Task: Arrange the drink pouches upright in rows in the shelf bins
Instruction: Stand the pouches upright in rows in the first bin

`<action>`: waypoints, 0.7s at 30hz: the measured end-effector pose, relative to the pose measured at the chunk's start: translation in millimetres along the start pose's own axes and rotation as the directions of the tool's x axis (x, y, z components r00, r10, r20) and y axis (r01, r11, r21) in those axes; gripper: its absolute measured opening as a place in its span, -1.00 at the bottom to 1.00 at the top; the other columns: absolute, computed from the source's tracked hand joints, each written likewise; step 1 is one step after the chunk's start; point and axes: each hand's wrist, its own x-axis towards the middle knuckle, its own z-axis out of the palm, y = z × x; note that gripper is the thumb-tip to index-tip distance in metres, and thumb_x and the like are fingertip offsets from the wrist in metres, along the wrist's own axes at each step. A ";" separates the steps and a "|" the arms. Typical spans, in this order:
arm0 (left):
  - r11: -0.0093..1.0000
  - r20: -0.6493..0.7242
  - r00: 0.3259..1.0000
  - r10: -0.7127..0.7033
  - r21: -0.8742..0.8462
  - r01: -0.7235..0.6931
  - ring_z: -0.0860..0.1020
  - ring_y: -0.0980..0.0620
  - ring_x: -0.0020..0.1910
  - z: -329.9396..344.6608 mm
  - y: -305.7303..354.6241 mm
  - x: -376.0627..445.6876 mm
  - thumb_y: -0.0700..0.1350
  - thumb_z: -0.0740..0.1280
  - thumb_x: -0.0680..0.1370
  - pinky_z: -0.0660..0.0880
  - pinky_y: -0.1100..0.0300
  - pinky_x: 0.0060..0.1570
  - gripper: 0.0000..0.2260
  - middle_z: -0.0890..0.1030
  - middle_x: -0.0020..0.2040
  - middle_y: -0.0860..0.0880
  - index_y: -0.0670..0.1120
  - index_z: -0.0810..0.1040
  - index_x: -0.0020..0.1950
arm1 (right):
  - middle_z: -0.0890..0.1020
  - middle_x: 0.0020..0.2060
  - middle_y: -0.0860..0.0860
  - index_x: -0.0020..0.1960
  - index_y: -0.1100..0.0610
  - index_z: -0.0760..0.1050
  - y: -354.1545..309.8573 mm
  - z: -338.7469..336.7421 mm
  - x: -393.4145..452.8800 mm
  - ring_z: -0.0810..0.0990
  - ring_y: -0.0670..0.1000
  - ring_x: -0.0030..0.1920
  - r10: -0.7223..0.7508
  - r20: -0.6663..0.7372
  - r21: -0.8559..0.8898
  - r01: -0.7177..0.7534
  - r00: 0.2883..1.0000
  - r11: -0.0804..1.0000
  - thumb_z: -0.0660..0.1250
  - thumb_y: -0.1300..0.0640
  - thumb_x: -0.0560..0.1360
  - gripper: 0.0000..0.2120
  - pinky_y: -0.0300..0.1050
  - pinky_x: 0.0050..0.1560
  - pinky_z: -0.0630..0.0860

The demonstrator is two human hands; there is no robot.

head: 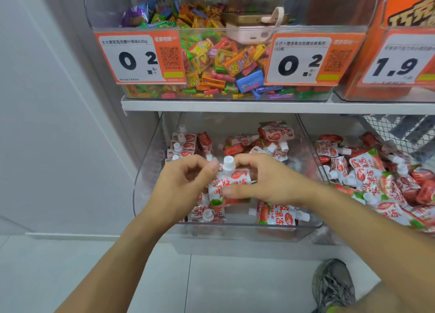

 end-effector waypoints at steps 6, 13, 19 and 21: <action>0.989 -0.015 1.000 -0.015 0.144 0.017 0.63 0.04 -0.34 -2.0 -0.5 -0.2 0.04 0.31 0.55 0.59 0.15 -0.35 -0.76 0.67 -0.30 0.00 -0.07 0.60 -0.22 | 0.70 -0.12 0.03 0.01 0.10 0.61 1.5 -3.7 5.4 0.69 0.06 -0.09 -0.078 0.054 -0.073 0.082 0.995 0.994 0.54 -0.06 0.41 -0.70 0.17 0.02 0.61; 0.988 -0.028 0.999 -0.026 0.153 0.030 0.63 0.04 -0.24 1.3 -2.2 12.5 0.08 0.25 0.59 0.59 0.11 -0.19 -0.72 0.67 -0.25 -0.02 -0.05 0.59 -0.18 | 0.72 -0.22 -0.09 -0.09 0.03 0.70 6.4 -15.7 -0.1 0.69 -0.10 -0.20 -0.119 -0.187 -0.209 0.079 0.975 0.975 0.59 -0.02 0.33 -0.79 0.00 -0.12 0.62; 0.817 0.023 0.991 0.129 0.565 -0.119 0.54 0.23 -0.12 0.1 -18.3 53.9 -0.08 0.31 0.57 0.41 0.47 -0.19 -0.88 0.61 -0.07 0.11 -0.03 0.57 0.09 | 0.66 -0.06 -0.13 -0.02 -0.02 0.54 28.4 -28.5 1.1 0.64 -0.09 -0.02 -0.031 -0.464 -0.188 -0.064 0.885 0.980 0.58 0.06 0.36 -0.72 0.09 0.05 0.60; 0.736 0.110 0.987 0.116 0.658 -0.160 0.55 0.11 -0.04 5.1 -23.9 69.6 -0.07 0.34 0.56 0.46 0.30 -0.06 -0.81 0.62 0.04 0.02 -0.06 0.56 0.15 | 0.64 -0.07 -0.13 -0.06 -0.06 0.53 30.1 -30.9 -0.7 0.62 -0.07 -0.04 -0.014 -0.491 -0.204 -0.100 0.871 0.974 0.58 0.04 0.36 -0.73 0.10 0.02 0.59</action>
